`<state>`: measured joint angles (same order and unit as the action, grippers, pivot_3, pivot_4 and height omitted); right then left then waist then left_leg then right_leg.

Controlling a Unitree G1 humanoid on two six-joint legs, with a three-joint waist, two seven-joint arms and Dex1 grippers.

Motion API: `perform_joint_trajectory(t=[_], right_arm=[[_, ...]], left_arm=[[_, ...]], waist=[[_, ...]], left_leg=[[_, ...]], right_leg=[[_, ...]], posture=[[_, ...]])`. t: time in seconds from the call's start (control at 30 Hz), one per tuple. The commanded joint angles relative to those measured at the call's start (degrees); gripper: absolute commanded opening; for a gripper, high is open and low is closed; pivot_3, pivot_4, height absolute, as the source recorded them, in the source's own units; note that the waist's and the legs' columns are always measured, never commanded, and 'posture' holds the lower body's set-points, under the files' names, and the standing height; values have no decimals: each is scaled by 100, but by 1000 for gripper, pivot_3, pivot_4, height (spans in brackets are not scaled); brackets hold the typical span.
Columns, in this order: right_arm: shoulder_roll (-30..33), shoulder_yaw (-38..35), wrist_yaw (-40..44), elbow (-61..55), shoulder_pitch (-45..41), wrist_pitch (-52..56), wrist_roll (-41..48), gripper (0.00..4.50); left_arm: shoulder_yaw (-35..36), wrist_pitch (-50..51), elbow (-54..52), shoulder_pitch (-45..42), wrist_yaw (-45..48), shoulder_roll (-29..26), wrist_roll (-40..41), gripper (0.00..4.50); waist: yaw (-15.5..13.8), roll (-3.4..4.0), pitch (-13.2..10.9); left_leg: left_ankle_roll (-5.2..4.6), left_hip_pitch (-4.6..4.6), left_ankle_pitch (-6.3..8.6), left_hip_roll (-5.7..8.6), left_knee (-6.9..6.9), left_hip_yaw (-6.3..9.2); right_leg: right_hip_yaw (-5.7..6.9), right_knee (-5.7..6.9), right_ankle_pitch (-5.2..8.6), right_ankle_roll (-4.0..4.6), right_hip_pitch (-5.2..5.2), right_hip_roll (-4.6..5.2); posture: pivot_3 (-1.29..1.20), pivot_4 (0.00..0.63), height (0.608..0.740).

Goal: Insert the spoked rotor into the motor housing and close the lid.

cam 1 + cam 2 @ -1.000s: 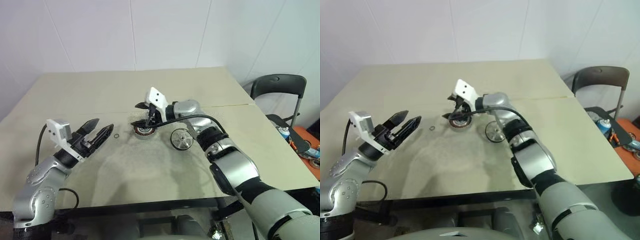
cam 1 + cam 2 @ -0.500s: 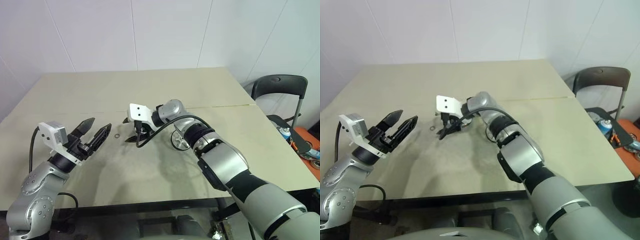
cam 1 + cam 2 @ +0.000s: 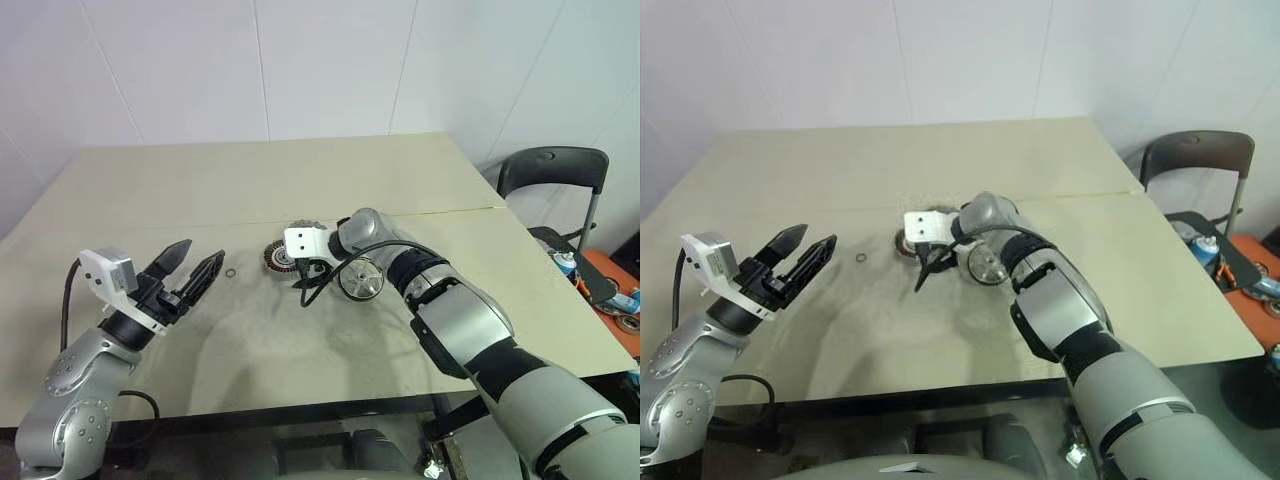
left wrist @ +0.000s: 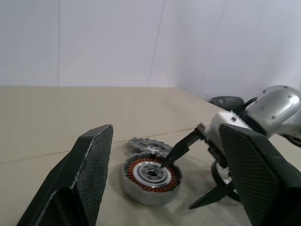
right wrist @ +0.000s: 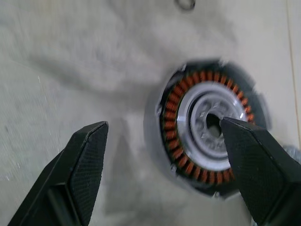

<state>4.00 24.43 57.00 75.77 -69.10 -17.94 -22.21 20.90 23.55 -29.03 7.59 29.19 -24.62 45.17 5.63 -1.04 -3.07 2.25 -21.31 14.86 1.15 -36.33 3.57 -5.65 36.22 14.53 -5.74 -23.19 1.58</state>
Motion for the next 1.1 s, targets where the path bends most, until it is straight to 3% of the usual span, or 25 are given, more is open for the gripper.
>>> perform_joint_trajectory(t=[0.03,0.37,0.5,0.67,0.9,1.07,1.1], right_arm=[[21,74,-214,10,27,-128,-179,4002],[-168,113,-469,36,13,-248,-405,4002],[-194,100,-565,58,-26,-243,-450,3080],[-256,102,-735,63,-104,-222,-503,1248],[-303,131,-859,83,-147,-241,-603,1248],[-270,173,-916,93,-150,-236,-691,6],[-260,177,-951,96,-151,-223,-703,6]], left_arm=[[-70,-141,-24,-111,58,26,-36,3804],[-146,-303,156,-117,136,130,-198,3804],[-186,-310,72,-82,65,180,-219,3847],[-204,-289,-35,-45,-7,233,-213,3847],[-206,-260,-96,-58,-81,230,-186,3847],[-218,-195,-138,-112,-156,205,-139,3847],[-217,-187,-138,-120,-162,204,-133,3847]], waist=[[12,0,1],[49,2,1],[47,2,1],[42,1,1],[43,1,1],[41,1,1],[40,2,1]], left_leg=[[0,2,0,0,0,0],[1,59,-1,-1,4,-1],[1,89,-1,-1,9,-1],[1,89,-1,-1,7,0],[1,89,-1,-1,8,0],[1,94,-1,-1,6,0],[1,92,-1,-1,4,1]], right_leg=[[0,0,0,0,1,0],[-1,10,2,3,47,-4],[-2,4,11,17,75,-4],[-2,4,6,9,77,-3],[-2,4,6,9,76,-3],[-2,4,8,12,80,-4],[-2,5,9,16,80,-5]], posture=[[0,0,740],[0,0,740],[0,0,740],[0,0,740],[0,0,740],[0,0,740],[0,0,740]])
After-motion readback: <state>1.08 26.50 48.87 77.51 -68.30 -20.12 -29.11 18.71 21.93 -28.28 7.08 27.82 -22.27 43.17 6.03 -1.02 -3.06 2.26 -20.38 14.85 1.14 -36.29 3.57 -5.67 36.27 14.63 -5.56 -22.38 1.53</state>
